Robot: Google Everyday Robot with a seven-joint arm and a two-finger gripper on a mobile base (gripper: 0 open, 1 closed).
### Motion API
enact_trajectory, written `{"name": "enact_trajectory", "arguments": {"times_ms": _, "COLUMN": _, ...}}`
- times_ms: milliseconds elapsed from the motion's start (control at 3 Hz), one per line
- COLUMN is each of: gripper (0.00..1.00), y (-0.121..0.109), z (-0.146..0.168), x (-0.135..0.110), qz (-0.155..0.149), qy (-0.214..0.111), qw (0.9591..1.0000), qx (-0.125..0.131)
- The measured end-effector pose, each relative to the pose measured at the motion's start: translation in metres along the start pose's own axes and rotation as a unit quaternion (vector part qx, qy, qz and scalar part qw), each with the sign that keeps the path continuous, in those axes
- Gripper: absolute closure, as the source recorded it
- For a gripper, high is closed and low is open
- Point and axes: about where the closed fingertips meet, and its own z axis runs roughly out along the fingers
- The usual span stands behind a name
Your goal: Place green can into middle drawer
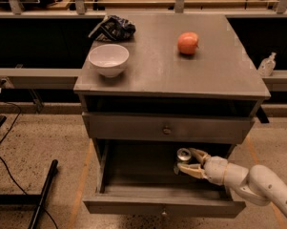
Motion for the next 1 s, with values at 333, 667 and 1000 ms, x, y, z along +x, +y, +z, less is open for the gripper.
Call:
{"name": "enact_trajectory", "arguments": {"times_ms": 333, "gripper": 0.82, "y": -0.008, "z": 0.011, "x": 0.017, "qz": 0.006, "qy": 0.007, "qw": 0.9999, "qx": 0.006}}
{"name": "enact_trajectory", "arguments": {"times_ms": 667, "gripper": 0.51, "y": -0.017, "z": 0.023, "x": 0.039, "qz": 0.013, "qy": 0.034, "qw": 0.9993, "qx": 0.010}}
{"name": "enact_trajectory", "arguments": {"times_ms": 1000, "gripper": 0.28, "y": -0.023, "z": 0.029, "x": 0.055, "qz": 0.015, "qy": 0.044, "qw": 0.9989, "qx": 0.009}}
